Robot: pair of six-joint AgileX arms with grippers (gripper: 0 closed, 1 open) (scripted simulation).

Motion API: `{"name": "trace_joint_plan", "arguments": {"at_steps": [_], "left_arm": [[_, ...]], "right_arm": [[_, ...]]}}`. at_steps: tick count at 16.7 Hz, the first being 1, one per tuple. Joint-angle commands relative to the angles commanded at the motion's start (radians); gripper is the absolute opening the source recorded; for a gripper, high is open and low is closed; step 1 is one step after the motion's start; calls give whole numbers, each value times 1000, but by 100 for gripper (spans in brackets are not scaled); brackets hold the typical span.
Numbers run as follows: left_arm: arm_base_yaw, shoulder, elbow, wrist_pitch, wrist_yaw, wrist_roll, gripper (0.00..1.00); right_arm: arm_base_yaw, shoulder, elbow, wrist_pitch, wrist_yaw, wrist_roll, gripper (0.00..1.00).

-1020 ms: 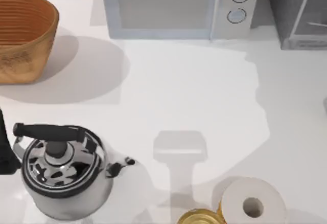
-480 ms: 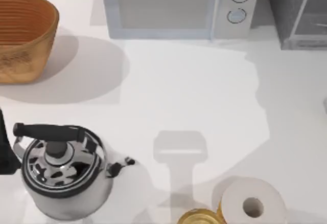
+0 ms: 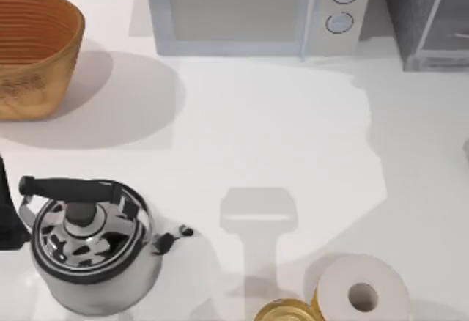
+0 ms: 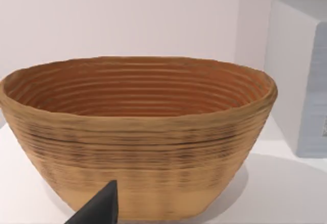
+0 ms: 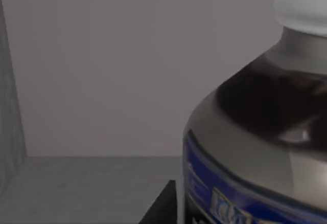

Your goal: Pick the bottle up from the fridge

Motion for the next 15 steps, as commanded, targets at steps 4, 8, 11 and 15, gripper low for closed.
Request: {"name": "trace_joint_plan", "arguments": {"at_steps": [4,8,11,15], "left_arm": [[0,0,0,0,0,0,100],[0,0,0,0,0,0,100],[0,0,0,0,0,0,100],[0,0,0,0,0,0,100]], "right_arm": [[0,0,0,0,0,0,0],[-3,-2,-1,0,0,1,0],[-3,-30,7,-38,-1,2,0],[-3,-83,30,-108,-1,2,0]]}}
